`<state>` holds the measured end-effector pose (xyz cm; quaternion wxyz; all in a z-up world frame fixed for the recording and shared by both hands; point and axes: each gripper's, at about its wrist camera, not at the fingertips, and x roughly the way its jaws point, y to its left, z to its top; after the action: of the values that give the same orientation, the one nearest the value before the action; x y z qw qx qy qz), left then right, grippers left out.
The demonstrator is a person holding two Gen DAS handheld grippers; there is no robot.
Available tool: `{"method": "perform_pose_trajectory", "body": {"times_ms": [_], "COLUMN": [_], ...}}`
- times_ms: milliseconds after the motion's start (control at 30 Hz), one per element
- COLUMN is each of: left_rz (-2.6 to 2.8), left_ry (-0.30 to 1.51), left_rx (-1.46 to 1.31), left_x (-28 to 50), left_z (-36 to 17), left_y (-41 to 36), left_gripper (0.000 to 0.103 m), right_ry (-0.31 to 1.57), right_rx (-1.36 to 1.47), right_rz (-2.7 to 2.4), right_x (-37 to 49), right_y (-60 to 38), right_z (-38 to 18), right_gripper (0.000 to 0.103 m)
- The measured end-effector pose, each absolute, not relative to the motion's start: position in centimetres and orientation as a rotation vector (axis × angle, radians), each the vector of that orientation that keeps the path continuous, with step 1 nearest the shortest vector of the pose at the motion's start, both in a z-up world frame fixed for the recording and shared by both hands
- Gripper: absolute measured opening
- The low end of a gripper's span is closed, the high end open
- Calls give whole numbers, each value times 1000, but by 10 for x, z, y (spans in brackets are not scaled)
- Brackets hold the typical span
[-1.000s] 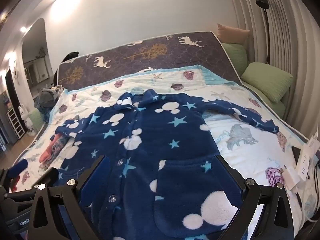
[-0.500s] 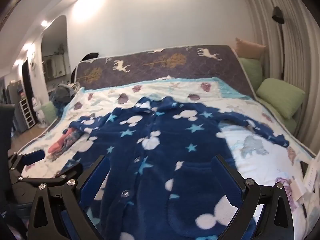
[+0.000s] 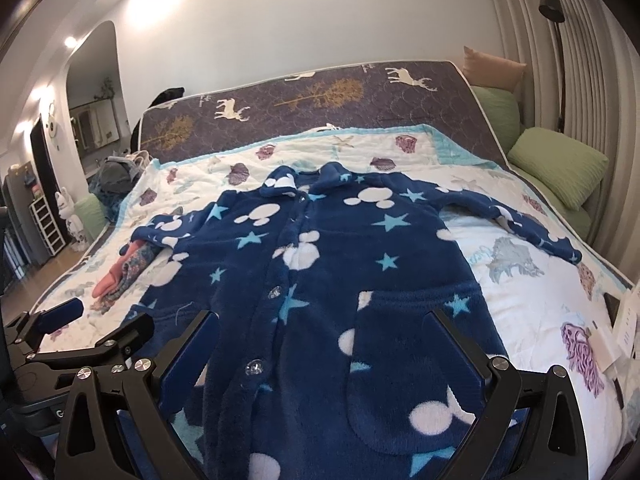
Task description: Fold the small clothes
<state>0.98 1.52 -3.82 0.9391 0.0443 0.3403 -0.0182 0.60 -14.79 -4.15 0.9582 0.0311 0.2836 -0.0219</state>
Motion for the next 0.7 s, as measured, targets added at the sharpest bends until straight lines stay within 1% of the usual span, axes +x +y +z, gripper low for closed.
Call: {"method": "perform_pose_trajectory", "body": {"times_ms": [700], "left_rz": [-54], "left_ry": [696], "left_rx": [72], "left_x": [6], "left_z": [-38], "left_y": [23], "left_gripper": [102], "right_ry": [615], "right_rx": [60], "right_rz": [-67], "right_x": [7], "right_y": [-142], "right_z": [-46], "right_gripper": [103]}}
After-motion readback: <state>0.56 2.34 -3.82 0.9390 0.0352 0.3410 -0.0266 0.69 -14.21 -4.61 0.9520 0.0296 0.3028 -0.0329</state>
